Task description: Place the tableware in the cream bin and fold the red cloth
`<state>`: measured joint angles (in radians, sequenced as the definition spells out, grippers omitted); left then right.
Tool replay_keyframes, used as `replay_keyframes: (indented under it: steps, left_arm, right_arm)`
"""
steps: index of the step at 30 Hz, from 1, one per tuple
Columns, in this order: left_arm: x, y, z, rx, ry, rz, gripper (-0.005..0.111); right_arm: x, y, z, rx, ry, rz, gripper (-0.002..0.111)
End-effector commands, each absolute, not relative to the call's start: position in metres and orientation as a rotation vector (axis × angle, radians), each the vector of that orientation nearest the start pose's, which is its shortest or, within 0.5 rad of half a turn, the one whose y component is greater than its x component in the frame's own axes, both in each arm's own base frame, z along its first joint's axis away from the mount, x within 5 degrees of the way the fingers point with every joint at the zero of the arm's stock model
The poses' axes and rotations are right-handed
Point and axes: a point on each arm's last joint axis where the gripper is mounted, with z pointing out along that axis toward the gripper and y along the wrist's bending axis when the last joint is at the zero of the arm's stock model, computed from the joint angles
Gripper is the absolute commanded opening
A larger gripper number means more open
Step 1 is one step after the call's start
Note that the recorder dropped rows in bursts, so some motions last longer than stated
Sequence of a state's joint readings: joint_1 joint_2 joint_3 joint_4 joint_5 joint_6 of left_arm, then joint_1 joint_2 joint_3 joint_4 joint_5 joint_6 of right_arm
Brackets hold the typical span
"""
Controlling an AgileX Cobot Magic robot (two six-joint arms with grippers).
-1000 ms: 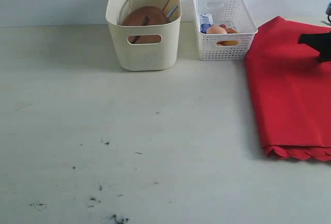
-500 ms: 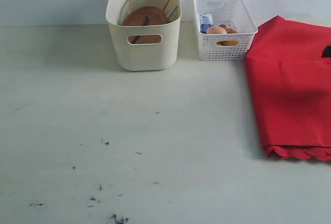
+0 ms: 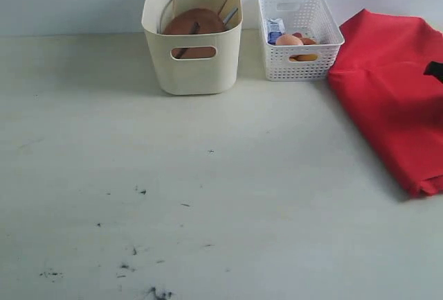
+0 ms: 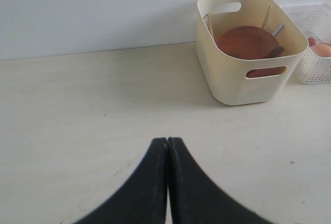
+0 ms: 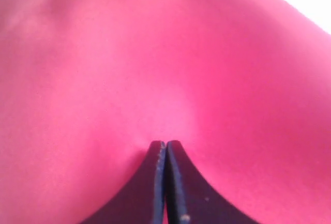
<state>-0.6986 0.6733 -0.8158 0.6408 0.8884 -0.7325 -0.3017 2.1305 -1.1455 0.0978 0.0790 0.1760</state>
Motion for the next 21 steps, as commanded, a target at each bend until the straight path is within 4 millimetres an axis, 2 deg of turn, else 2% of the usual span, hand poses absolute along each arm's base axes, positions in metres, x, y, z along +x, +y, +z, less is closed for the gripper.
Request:
replay_keyframes:
  steps: [1,5,7,9,11,13,15,18,21]
  left_arm:
    - [0.112,-0.038,0.366,0.129,2.042,-0.104,0.003]
    - [0.111,-0.039,0.365,0.123,2.047,-0.115,0.003]
    - [0.111,-0.039,0.365,0.121,2.05,-0.12,0.003]
    - [0.111,-0.039,0.365,0.118,2.056,-0.131,0.003]
    - [0.111,-0.04,0.365,0.117,2.059,-0.135,0.003]
    - [0.111,-0.04,0.364,0.117,2.062,-0.137,0.003]
    - [0.111,-0.04,0.364,0.116,2.066,-0.143,0.003]
    - [0.111,-0.041,0.364,0.115,2.071,-0.148,0.003]
    - [0.111,-0.041,0.363,0.115,2.071,-0.149,0.003]
  right_arm:
    - [0.401,-0.12,0.052,0.759,2.578,0.024,0.0]
    - [0.412,-0.121,0.056,0.762,2.571,0.033,0.0]
    - [0.417,-0.123,0.07,0.771,2.493,0.039,0.0]
    - [0.424,-0.125,0.094,0.737,2.369,0.029,0.0]
    - [0.434,-0.118,0.116,0.668,2.259,0.025,0.0]
    - [0.445,-0.107,0.126,0.607,2.234,0.032,0.0]
    - [0.456,-0.092,0.119,0.536,2.295,0.04,0.0]
    - [0.467,-0.063,0.093,0.401,2.421,0.047,0.0]
    - [0.473,-0.047,0.068,0.37,2.519,0.071,0.0]
